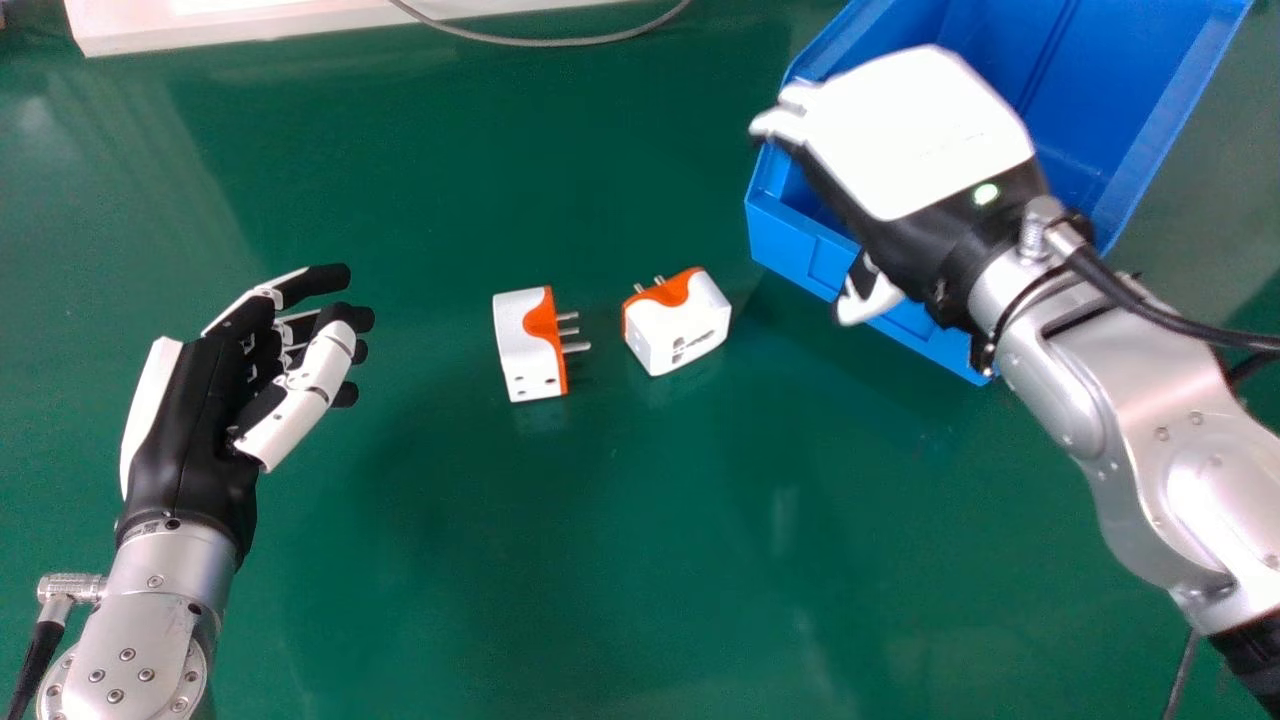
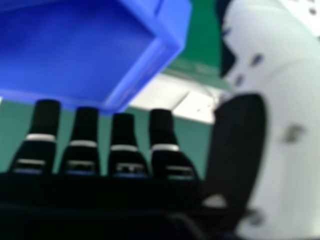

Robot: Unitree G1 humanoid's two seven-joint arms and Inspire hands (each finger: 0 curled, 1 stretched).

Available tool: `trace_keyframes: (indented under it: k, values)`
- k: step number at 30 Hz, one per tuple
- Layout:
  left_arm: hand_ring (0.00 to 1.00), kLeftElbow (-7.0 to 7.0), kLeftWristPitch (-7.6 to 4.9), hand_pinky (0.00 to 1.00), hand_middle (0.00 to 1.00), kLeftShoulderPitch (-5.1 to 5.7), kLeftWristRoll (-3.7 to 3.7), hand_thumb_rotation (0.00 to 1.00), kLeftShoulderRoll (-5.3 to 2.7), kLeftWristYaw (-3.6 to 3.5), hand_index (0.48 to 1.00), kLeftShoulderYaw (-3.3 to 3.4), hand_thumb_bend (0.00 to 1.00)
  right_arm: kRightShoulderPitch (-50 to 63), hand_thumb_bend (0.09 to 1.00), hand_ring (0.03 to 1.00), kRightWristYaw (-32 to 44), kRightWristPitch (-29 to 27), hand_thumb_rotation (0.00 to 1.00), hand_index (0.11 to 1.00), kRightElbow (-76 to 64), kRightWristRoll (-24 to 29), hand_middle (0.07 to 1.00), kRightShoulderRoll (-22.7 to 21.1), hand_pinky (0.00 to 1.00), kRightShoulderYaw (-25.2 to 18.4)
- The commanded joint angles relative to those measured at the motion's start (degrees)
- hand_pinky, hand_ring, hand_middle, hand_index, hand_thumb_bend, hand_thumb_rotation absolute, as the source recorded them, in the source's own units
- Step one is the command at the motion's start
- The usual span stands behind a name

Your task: Pick all objects and put in blue box

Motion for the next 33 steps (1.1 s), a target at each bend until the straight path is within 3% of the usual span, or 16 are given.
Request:
trace_keyframes:
  k: [1,9,16,20,25,33]
  values:
    - [0.72,-0.85,-1.41,0.63,0.73,-0.04,-0.13,0.46,0.47,-0.14,0.782,0.3,0.2,1.13,0.801,0.836,1.06,1.57,0.09,0.814,-4.1,-1.99,0.866,0.48,0.8,-1.62]
    - [0.72,-0.67,-1.46,0.63,0.73,-0.36,-0.3,0.46,0.24,-0.26,0.782,0.31,0.2,5.85,0.866,0.835,3.08,3.0,0.11,0.816,-12.56,-2.24,0.867,2.77,0.83,-4.32]
    - [0.72,-0.74,-0.87,0.63,0.72,-0.78,-0.04,0.46,0.15,0.06,0.779,0.2,0.21,10.01,0.911,0.832,3.78,0.82,0.16,0.813,-18.83,-0.43,0.868,3.96,0.83,-5.91]
    - [0.72,-0.08,-0.82,0.63,0.72,-1.27,-0.1,0.46,0.03,0.17,0.777,0.15,0.21,12.26,0.922,0.832,5.05,-0.43,0.18,0.813,-22.56,0.4,0.87,4.74,0.83,-6.67]
    - [0.71,0.97,-1.12,0.63,0.72,-1.94,-0.31,0.46,-0.05,0.2,0.775,0.22,0.22,14.51,0.928,0.836,6.25,-1.34,0.18,0.811,-25.43,-0.59,0.872,6.98,0.84,-5.47]
    - [0.71,1.22,-0.67,0.63,0.72,-2.65,-0.42,0.47,-0.29,0.29,0.773,0.16,0.23,15.74,0.933,0.839,5.83,-5.35,0.19,0.809,-24.43,0.47,0.871,9.66,0.82,-3.92]
